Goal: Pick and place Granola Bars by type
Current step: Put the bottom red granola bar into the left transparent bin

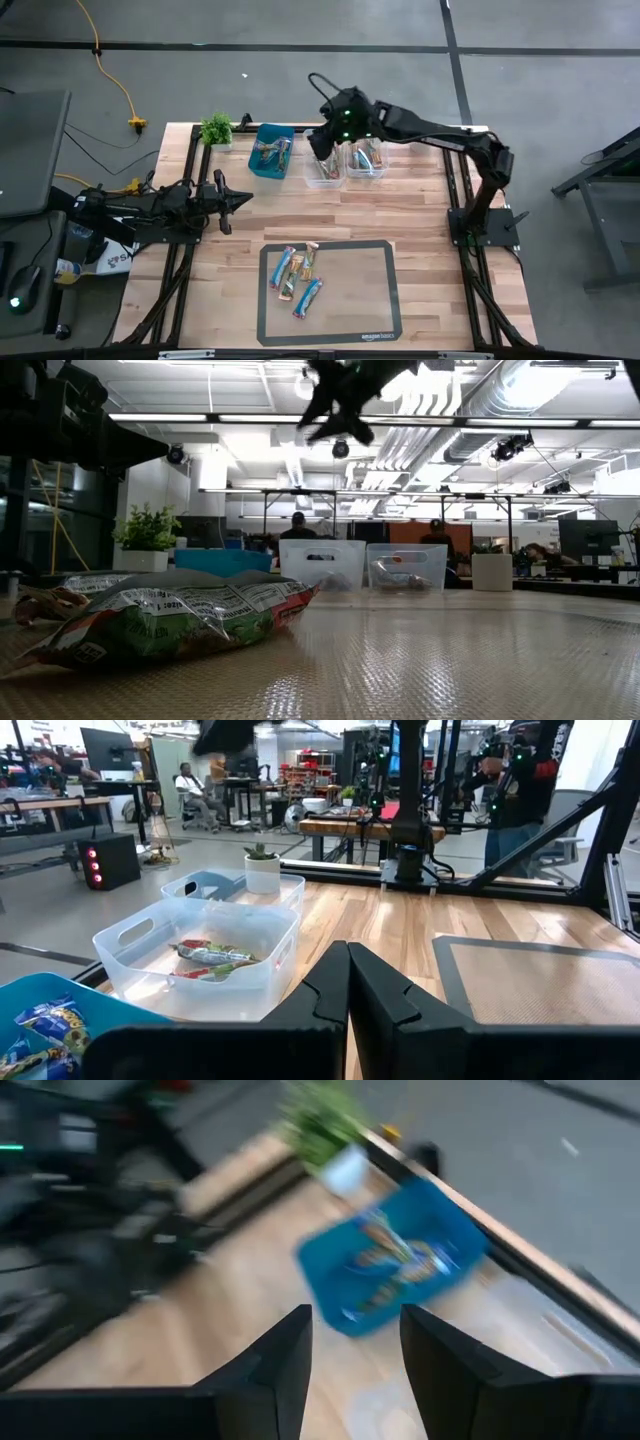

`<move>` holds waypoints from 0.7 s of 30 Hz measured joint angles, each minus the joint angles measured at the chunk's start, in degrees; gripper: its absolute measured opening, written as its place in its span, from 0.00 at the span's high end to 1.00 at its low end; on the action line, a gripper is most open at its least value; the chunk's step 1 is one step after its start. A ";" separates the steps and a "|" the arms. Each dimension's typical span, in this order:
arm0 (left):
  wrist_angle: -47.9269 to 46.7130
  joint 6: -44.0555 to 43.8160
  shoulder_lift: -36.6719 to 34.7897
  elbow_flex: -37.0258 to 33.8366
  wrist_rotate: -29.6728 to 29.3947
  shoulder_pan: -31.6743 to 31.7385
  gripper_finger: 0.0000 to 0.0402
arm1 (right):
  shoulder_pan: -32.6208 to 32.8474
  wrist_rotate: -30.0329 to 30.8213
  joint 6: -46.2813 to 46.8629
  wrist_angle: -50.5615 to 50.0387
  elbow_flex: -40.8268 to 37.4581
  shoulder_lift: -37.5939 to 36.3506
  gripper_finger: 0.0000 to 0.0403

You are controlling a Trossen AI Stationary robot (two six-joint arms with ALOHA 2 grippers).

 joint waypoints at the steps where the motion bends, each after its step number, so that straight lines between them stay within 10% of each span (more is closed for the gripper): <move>1: 0.00 0.01 0.00 0.01 0.00 0.00 1.00 | 0.03 -1.57 -1.40 0.42 0.00 -1.05 0.66; 10: 0.00 0.01 -0.01 0.00 0.00 0.00 1.00 | 3.38 -20.67 -14.13 6.38 0.02 -7.12 0.66; 21: 0.00 0.02 0.00 0.00 0.00 0.00 1.00 | 14.59 -26.15 -20.28 6.02 0.02 -7.99 0.66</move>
